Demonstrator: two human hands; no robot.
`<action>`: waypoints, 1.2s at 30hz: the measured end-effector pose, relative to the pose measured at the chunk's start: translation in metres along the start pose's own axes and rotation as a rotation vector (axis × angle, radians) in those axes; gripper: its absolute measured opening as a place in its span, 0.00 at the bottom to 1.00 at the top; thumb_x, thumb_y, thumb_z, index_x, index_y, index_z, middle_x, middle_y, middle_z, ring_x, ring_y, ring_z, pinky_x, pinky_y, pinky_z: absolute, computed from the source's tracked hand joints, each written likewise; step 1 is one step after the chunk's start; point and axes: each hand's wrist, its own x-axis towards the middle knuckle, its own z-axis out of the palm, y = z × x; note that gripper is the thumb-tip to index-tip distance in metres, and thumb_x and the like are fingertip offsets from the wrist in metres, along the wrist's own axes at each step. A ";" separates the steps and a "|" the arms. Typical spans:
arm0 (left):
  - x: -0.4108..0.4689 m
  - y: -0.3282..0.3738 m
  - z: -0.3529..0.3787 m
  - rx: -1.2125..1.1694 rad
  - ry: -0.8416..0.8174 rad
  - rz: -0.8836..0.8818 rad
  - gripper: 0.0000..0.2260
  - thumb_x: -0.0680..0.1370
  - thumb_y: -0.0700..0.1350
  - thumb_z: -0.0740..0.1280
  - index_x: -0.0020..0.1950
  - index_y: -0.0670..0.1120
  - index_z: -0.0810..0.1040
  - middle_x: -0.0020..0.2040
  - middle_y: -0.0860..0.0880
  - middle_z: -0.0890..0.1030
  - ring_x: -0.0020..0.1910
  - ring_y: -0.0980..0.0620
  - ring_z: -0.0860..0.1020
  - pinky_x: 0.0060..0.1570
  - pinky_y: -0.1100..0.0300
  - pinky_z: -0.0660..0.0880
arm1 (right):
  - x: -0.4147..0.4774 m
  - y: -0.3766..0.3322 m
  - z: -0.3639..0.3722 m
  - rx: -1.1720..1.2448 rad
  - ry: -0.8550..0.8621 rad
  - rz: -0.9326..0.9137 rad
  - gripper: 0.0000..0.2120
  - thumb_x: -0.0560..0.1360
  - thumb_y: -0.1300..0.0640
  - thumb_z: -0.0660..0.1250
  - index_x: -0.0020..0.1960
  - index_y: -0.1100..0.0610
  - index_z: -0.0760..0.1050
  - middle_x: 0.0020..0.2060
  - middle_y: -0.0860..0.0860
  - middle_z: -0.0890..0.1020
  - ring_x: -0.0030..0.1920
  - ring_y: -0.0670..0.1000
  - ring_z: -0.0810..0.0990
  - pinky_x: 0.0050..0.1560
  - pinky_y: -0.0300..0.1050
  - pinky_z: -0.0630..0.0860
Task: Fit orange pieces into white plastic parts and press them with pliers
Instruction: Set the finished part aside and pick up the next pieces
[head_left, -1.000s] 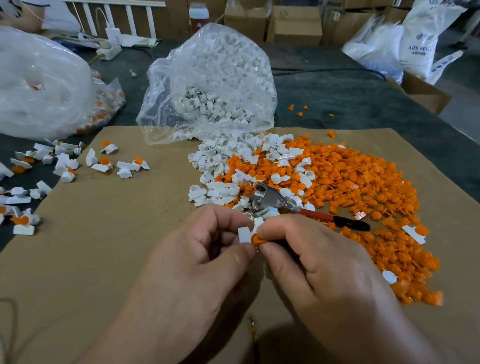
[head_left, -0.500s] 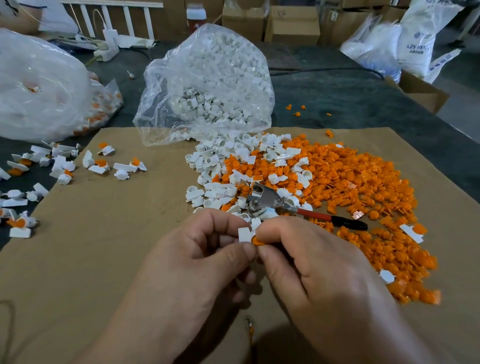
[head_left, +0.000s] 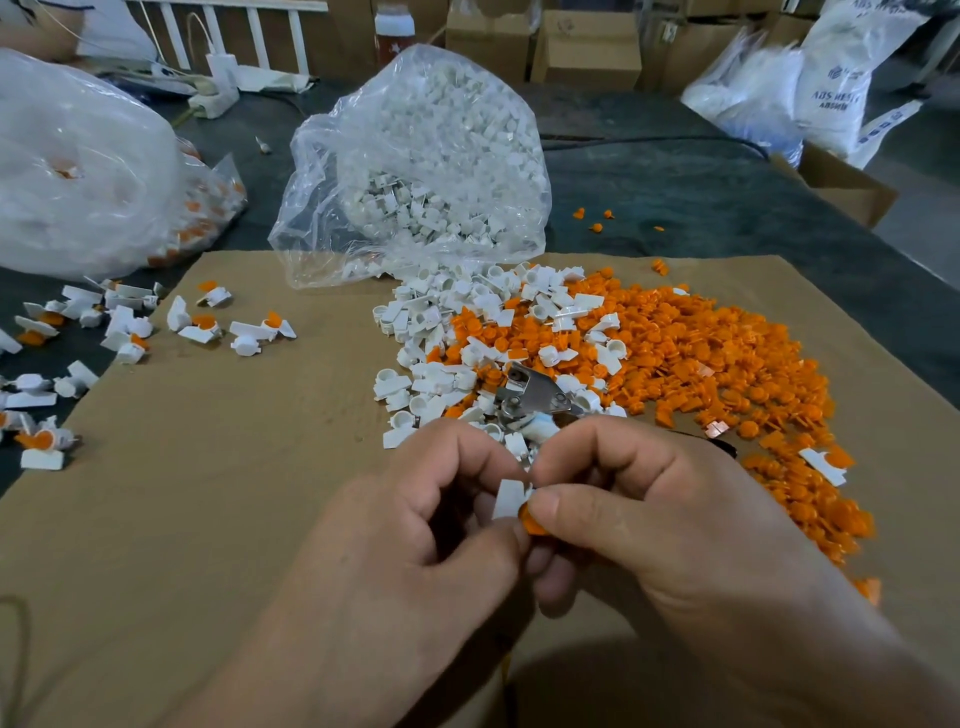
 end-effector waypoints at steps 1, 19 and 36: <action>0.000 0.001 0.000 0.005 0.004 0.000 0.17 0.62 0.65 0.65 0.48 0.63 0.79 0.36 0.55 0.83 0.34 0.55 0.80 0.31 0.65 0.74 | 0.000 0.000 0.000 0.000 -0.004 0.001 0.03 0.70 0.58 0.71 0.42 0.51 0.82 0.32 0.57 0.83 0.31 0.53 0.82 0.34 0.50 0.79; 0.014 -0.006 -0.006 -0.336 0.148 -0.189 0.12 0.61 0.44 0.76 0.43 0.53 0.84 0.28 0.50 0.78 0.26 0.54 0.76 0.27 0.63 0.74 | -0.007 -0.009 -0.011 -1.055 0.435 -0.350 0.10 0.74 0.39 0.62 0.54 0.39 0.72 0.48 0.35 0.76 0.51 0.38 0.74 0.44 0.29 0.70; 0.022 -0.016 -0.019 -0.674 0.127 -0.284 0.07 0.65 0.40 0.73 0.41 0.46 0.85 0.33 0.44 0.78 0.27 0.52 0.75 0.23 0.63 0.71 | 0.004 -0.012 -0.031 -1.689 0.243 0.073 0.27 0.73 0.38 0.53 0.71 0.42 0.56 0.57 0.43 0.72 0.58 0.50 0.67 0.59 0.50 0.65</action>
